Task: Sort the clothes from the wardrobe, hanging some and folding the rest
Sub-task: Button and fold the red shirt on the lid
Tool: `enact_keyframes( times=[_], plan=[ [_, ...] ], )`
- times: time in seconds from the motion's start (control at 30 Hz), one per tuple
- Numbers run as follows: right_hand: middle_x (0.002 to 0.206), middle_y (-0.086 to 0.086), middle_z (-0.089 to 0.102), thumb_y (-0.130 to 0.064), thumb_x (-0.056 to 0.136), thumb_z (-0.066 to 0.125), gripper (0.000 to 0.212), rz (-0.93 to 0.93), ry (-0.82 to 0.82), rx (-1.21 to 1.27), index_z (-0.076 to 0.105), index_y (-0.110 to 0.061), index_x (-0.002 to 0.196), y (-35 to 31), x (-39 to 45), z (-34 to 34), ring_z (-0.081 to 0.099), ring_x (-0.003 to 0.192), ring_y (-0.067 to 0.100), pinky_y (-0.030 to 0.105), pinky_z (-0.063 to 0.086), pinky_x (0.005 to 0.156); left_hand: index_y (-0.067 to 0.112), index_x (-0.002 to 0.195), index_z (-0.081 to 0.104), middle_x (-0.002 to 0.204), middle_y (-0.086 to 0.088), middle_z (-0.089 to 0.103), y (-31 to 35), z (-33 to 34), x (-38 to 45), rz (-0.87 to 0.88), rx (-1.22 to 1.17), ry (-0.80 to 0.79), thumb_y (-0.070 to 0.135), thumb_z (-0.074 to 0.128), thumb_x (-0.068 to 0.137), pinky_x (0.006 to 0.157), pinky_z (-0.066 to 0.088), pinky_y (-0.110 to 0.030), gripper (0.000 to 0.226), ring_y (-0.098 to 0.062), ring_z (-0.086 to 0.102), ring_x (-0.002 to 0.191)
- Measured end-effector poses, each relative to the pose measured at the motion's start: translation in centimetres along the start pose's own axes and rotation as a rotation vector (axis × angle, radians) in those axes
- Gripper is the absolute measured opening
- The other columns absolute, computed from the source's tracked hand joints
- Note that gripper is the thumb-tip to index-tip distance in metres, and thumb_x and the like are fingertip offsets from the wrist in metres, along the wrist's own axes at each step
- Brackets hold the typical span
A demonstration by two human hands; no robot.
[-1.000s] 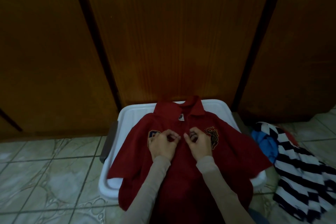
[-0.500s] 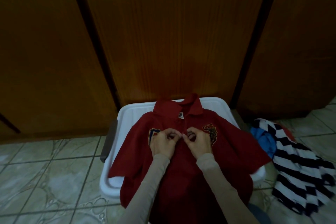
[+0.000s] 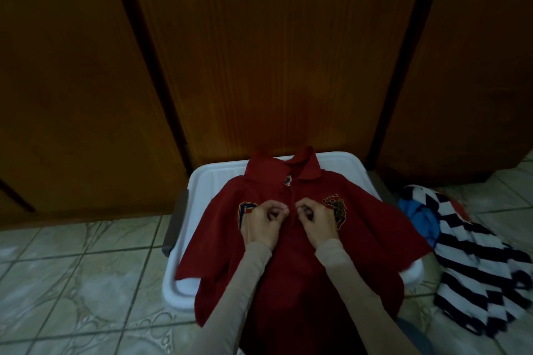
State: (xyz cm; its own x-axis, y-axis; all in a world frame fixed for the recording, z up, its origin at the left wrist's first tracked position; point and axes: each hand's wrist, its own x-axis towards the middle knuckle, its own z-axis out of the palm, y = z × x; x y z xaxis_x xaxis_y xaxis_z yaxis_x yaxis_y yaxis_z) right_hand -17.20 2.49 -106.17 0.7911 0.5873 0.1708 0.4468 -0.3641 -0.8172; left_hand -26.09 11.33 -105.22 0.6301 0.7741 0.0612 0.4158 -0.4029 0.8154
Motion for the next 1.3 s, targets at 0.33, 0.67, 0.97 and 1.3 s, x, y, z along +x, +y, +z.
enact_keyframes(
  times=[0.33,0.67,0.97,1.3],
  plan=[
    [0.073,0.004,0.065,-0.003,0.082,0.065,0.004,-0.01,0.001,0.082,0.069,-0.006,0.081,0.14,0.05,-0.04,0.055,0.065,0.011,0.007,0.041,0.061,0.034,0.085,0.07,0.081,0.014,0.069,-0.15,0.06,0.11,0.004,0.007,0.005,0.03,0.063,0.087,0.062,0.043,-0.019,0.008,-0.001,0.061,0.074],
    [0.068,-0.003,0.061,-0.011,0.081,0.07,0.006,0.005,-0.004,0.109,0.068,-0.006,0.078,0.42,0.13,0.05,0.053,0.061,0.005,0.009,0.042,0.059,0.029,0.083,0.07,0.075,0.014,0.066,0.23,-0.2,-0.3,0.045,-0.069,0.017,0.047,0.066,0.081,0.056,0.037,-0.005,0.018,0.0,0.059,0.069],
    [0.073,0.001,0.064,-0.01,0.079,0.071,0.004,0.025,-0.012,0.082,0.068,-0.008,0.078,0.49,0.15,0.15,0.054,0.065,0.01,0.012,0.043,0.062,0.033,0.081,0.068,0.071,0.019,0.06,0.36,-0.16,-0.12,-0.004,0.038,0.033,0.041,0.065,0.084,0.054,0.034,-0.01,0.009,0.008,0.052,0.063],
    [0.078,0.0,0.066,-0.015,0.083,0.068,0.005,0.058,-0.044,0.053,0.067,-0.014,0.079,0.49,0.1,0.07,0.055,0.07,0.007,0.021,0.046,0.069,0.026,0.086,0.068,0.074,0.017,0.06,0.23,0.15,0.0,-0.018,0.077,0.046,0.035,0.064,0.086,0.055,0.035,-0.01,0.01,0.001,0.055,0.071]
  ],
)
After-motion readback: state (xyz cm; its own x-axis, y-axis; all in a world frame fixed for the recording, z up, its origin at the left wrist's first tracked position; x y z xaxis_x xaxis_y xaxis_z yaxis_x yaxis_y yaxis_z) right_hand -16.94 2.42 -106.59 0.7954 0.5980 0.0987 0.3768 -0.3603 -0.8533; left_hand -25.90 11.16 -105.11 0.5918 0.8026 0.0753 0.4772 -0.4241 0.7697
